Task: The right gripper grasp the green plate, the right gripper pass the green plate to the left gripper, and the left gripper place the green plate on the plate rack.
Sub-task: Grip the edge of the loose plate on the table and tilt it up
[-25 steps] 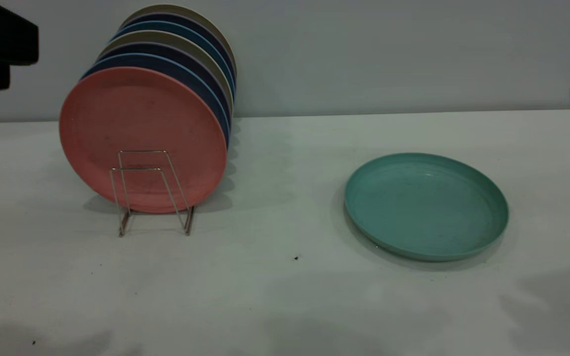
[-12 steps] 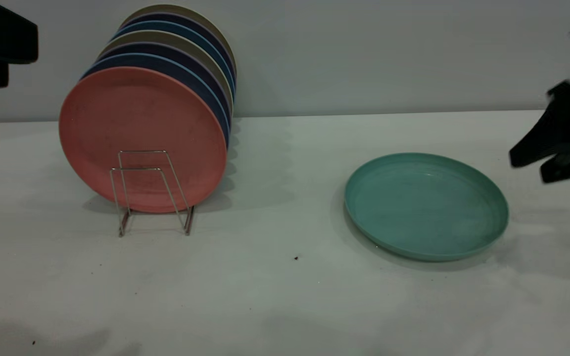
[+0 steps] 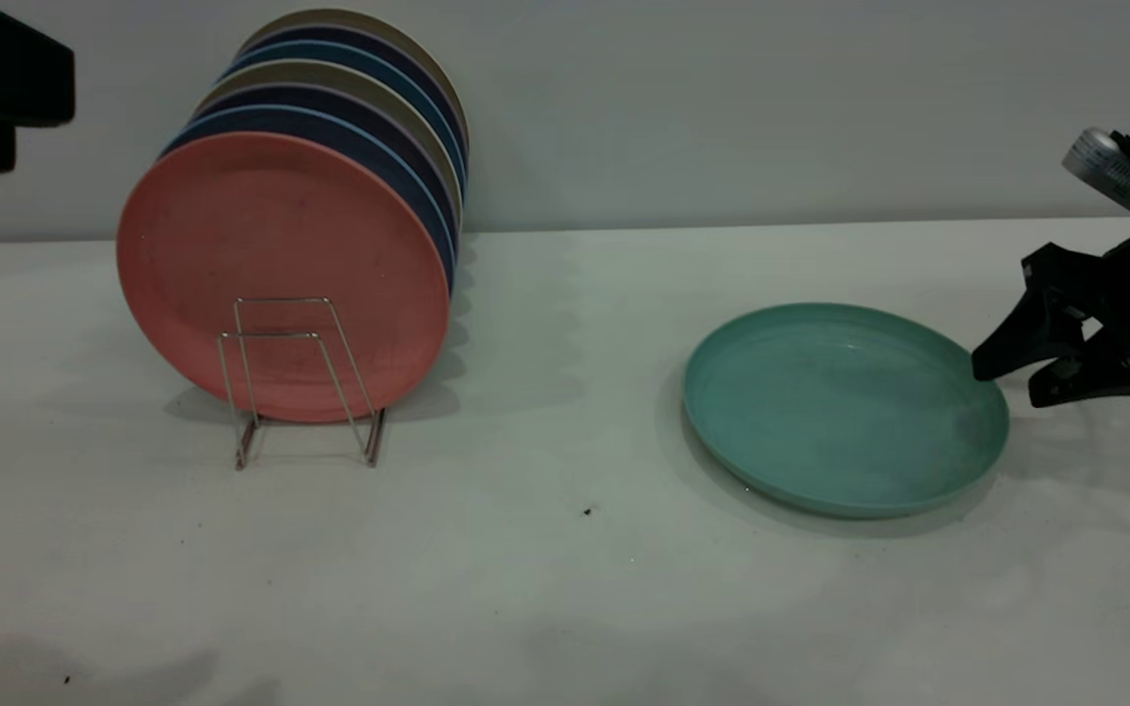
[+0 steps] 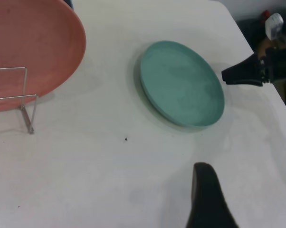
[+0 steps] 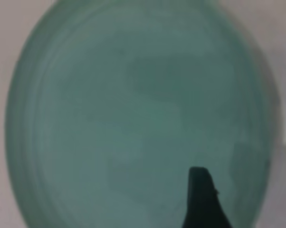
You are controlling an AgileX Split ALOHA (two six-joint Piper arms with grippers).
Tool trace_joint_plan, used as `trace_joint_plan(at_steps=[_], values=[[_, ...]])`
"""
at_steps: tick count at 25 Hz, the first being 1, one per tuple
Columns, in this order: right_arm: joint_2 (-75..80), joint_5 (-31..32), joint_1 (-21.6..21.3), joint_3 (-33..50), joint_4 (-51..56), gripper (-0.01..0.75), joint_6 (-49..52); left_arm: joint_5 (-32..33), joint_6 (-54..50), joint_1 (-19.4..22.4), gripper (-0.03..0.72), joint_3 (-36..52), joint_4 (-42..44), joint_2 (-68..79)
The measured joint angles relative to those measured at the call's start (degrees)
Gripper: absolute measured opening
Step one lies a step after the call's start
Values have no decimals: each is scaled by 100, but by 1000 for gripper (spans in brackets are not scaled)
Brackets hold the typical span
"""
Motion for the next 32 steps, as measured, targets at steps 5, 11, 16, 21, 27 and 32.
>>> trace_joint_plan(at_steps=[5, 11, 16, 21, 27, 32], values=[[245, 1, -34, -197, 117, 496, -6, 6, 2, 0, 470, 0, -5, 0], [441, 237, -34, -204, 326, 447, -47, 6, 2, 0, 470, 0, -10, 0], [474, 318, -34, -215, 444, 319, -47, 6, 7, 0, 470, 0, -22, 0], [474, 246, -34, -219, 468, 171, -35, 11, 16, 0, 470, 0, -22, 0], [611, 171, -34, -225, 497, 85, 65, 16, 16, 0, 470, 0, -22, 0], [631, 171, -34, -225, 508, 48, 67, 16, 16, 0, 470, 0, -28, 0]])
